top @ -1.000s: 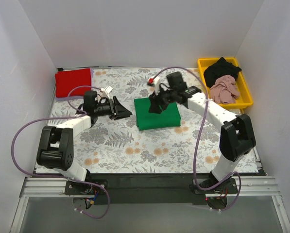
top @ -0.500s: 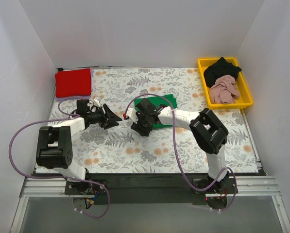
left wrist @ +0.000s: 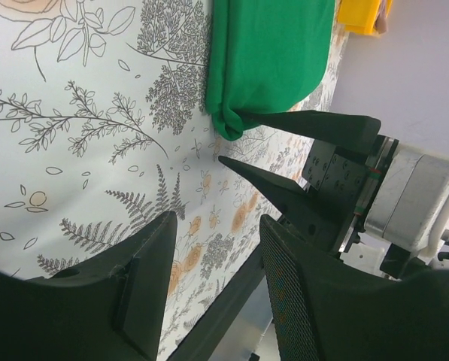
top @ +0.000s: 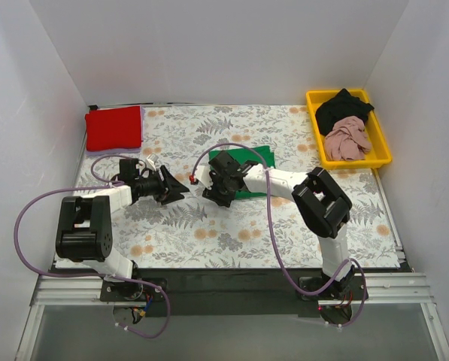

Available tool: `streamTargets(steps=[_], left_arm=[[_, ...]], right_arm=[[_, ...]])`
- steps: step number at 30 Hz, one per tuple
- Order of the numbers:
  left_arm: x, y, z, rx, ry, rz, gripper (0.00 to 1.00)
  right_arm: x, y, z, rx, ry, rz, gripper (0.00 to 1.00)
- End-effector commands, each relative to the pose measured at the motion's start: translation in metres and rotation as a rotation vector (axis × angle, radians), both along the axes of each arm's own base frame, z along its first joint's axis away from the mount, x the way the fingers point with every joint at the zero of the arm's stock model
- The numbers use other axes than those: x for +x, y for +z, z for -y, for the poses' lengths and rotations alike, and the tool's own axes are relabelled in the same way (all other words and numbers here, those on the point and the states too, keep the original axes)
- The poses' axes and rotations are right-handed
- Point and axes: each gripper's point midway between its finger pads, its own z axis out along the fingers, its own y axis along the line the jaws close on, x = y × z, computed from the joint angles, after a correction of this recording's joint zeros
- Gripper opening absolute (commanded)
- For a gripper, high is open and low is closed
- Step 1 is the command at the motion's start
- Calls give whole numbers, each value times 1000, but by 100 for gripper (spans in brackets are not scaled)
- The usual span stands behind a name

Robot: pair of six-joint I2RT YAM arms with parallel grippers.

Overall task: Fold and stack the t-shirts
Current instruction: Neatly place the folded tshirt to the corner

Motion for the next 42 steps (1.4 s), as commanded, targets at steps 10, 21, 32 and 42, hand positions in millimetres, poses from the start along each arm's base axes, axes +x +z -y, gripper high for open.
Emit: streamTargets(steps=[10, 21, 32, 42], left_arm=[[3, 6, 2, -6, -21, 52, 46], [16, 1, 5, -62, 34, 25, 65], [56, -15, 31, -152, 133, -50, 83], [76, -47, 64, -192, 228, -235, 84]], right_arm=[[8, -56, 18, -168, 5, -10, 1], [24, 58, -21, 140, 44, 48, 1], [14, 84, -31, 214, 61, 11, 1], [-6, 104, -45, 301, 61, -112, 1]])
